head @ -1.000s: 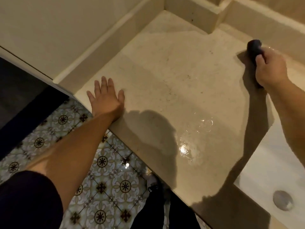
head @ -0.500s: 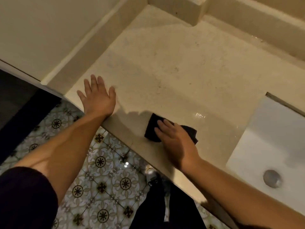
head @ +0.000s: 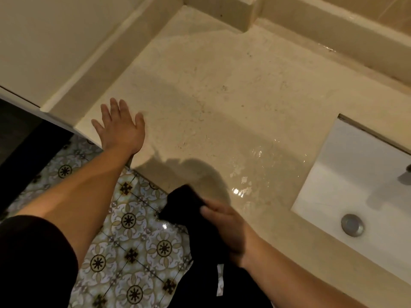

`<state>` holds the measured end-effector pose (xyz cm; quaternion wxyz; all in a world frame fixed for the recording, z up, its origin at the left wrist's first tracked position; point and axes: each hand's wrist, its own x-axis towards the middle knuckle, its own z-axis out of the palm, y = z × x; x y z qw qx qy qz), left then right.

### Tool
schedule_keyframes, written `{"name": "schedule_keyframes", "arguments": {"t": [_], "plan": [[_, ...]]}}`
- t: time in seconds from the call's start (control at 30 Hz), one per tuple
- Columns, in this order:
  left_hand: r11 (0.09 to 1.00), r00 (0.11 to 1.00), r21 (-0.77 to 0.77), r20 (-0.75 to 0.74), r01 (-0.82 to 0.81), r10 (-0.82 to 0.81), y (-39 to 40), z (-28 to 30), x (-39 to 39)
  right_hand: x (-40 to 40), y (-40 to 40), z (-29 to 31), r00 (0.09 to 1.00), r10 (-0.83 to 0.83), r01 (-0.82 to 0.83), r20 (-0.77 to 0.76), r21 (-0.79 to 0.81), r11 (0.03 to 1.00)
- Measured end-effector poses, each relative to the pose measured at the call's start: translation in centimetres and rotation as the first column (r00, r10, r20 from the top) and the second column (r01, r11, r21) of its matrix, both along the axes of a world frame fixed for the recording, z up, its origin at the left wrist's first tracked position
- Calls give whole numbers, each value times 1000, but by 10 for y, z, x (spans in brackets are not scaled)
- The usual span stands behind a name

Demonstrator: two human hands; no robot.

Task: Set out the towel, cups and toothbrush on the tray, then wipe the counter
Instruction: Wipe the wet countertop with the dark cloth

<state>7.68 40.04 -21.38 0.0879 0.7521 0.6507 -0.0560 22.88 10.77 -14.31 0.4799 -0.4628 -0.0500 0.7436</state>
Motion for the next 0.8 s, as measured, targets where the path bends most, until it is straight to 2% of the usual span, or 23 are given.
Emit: {"name": "schedule_keyframes", "arguments": {"t": [0.03,0.1,0.17,0.23,0.27,0.3,0.37,0.4,0.47,0.53,0.6,0.7,0.8], "plan": [[1000,1000,2,2,0,0,0,0,0,17,2,2,991,-67,59,-115,-71,996],[1000,1000,8,-2,-3,3,0,1,0,62,14,8,978,-162,152,-131,-83,985],[1000,1000,6,-6,-5,5,0,0,0,123,37,16,962,-273,273,-2,-14,962],[1000,1000,7,-4,-4,4,0,-1,0,189,70,26,885,-380,355,268,139,924],[1000,1000,9,-2,-6,6,0,-2,0,221,86,29,771,-436,378,465,217,900],[1000,1000,11,1,-8,8,1,-3,-1,252,100,30,610,-450,364,652,274,890],[1000,1000,18,0,-12,12,1,-4,-1,308,123,19,217,-299,279,929,234,931],[1000,1000,23,-2,-14,15,1,-4,-1,333,129,6,74,-170,216,983,150,965],[999,1000,33,-5,-18,18,1,-5,-2,367,134,-24,-163,123,41,979,-118,992],[999,1000,41,-8,-17,18,2,-7,-2,377,135,-47,-317,227,-86,921,-267,960],[999,1000,42,-5,-23,24,3,-8,-2,362,132,-52,-367,198,-138,909,-264,955],[999,1000,40,7,-23,22,2,-8,-2,304,106,-45,-362,112,-276,925,-221,935],[999,1000,35,16,-21,21,2,-6,-2,213,57,-43,-350,-48,-426,935,-113,897]]}}
